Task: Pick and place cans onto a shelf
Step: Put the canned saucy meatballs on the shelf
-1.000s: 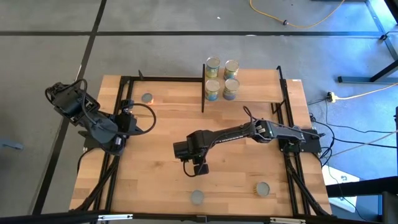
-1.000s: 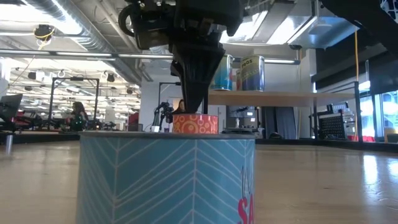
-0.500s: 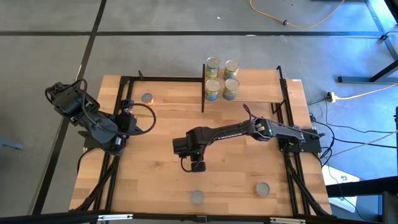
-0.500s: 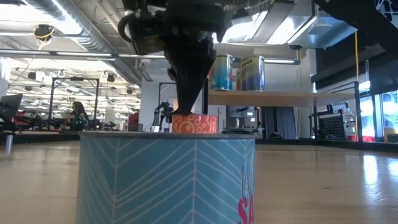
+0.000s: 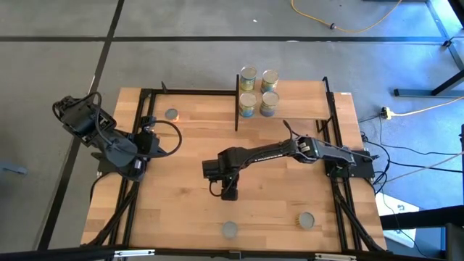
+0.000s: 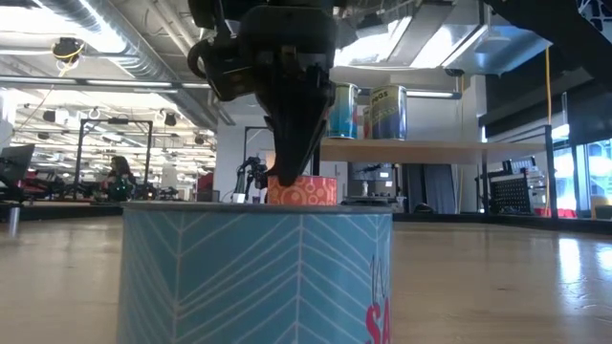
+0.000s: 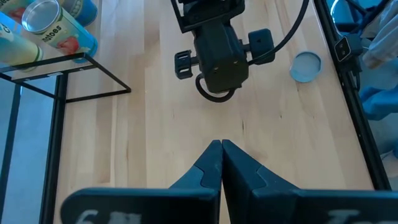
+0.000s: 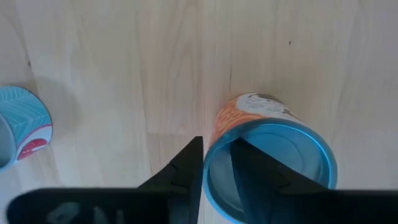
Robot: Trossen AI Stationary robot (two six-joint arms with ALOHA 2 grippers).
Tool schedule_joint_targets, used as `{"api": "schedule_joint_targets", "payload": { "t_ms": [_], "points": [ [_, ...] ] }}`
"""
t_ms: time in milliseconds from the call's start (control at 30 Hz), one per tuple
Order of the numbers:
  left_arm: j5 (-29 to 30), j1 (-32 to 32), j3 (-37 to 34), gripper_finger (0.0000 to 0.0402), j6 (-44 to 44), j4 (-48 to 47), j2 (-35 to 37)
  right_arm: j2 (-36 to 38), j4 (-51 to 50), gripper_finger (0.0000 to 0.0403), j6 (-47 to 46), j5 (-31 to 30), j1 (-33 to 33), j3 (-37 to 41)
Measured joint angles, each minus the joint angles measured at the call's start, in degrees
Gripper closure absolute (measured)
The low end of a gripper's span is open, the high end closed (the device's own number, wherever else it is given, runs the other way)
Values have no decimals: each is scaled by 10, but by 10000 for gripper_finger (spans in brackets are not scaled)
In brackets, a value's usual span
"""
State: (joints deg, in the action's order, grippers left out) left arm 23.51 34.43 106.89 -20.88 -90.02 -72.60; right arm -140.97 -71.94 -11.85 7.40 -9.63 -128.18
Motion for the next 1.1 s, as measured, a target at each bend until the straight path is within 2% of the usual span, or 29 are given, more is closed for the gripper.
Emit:
{"api": "schedule_joint_targets", "payload": {
  "t_ms": [233,467,667,1100],
  "points": [
    [0,0,0,401,0,0,0,-1,1,389,-16,-18,-1,1],
    [0,0,0,401,0,0,0,0,-12,396,-29,-34,-1,-9],
    [-3,0,0,401,0,0,0,-6,-76,399,-30,-101,-7,-63],
    [-6,0,0,401,5,0,0,107,-134,401,-134,-107,-22,-66]
  ]
}}
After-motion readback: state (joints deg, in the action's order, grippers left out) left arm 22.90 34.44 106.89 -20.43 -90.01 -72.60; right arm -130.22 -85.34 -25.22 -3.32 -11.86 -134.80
